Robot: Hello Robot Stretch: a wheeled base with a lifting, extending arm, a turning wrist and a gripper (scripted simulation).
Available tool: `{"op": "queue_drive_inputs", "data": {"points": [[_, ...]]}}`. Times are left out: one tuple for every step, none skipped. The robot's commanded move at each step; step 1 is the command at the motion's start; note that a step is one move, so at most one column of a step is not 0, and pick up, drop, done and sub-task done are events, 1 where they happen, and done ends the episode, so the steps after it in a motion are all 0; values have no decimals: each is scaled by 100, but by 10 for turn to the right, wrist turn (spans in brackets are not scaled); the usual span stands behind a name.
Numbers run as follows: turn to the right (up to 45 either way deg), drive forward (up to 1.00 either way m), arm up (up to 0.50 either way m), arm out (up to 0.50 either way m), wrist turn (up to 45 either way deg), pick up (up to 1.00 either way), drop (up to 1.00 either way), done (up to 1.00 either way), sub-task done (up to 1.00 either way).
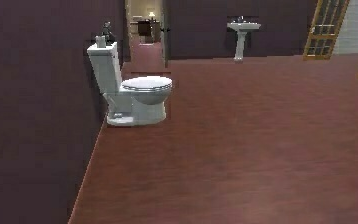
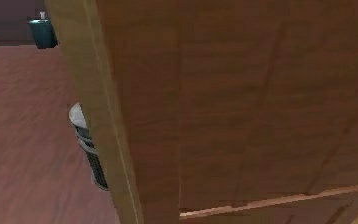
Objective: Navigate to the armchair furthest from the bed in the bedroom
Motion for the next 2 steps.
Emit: {"op": "queue_drive_inputs", "data": {"points": [[0,20,0,0,0,0,0,0,0],[360,0,0,0,0,0,0,0,0]]}}
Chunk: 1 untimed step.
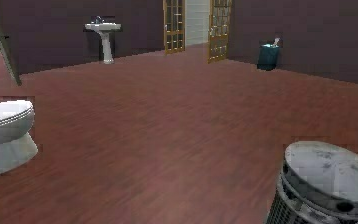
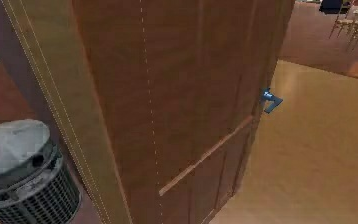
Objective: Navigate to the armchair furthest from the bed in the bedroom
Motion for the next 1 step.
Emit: {"op": "queue_drive_inputs", "data": {"points": [[0,100,0,0,0,0,0,0,0]]}}
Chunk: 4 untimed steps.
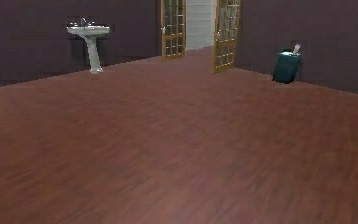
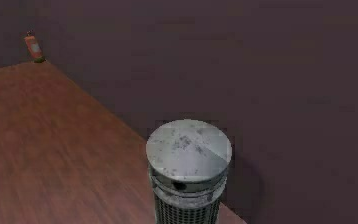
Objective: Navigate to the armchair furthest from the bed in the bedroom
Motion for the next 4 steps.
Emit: {"op": "queue_drive_inputs", "data": {"points": [[0,100,0,0,0,0,0,0,0],[0,100,0,0,0,0,0,0,0],[30,0,0,0,0,0,0,0,0],[0,100,0,0,0,0,0,0,0]]}}
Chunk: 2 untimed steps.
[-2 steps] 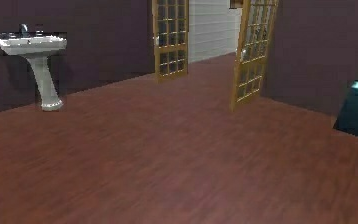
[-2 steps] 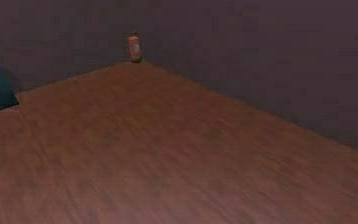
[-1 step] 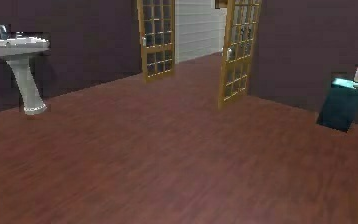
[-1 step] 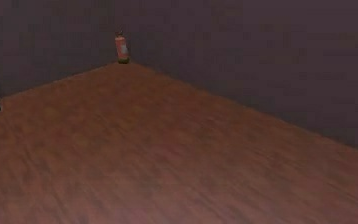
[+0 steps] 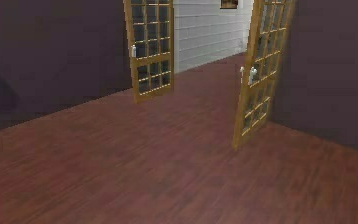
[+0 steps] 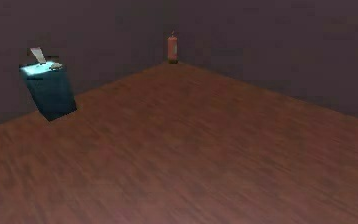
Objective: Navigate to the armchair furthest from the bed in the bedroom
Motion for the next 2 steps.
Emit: {"op": "queue_drive_inputs", "data": {"points": [[0,100,0,0,0,0,0,0,0],[0,100,0,0,0,0,0,0,0]]}}
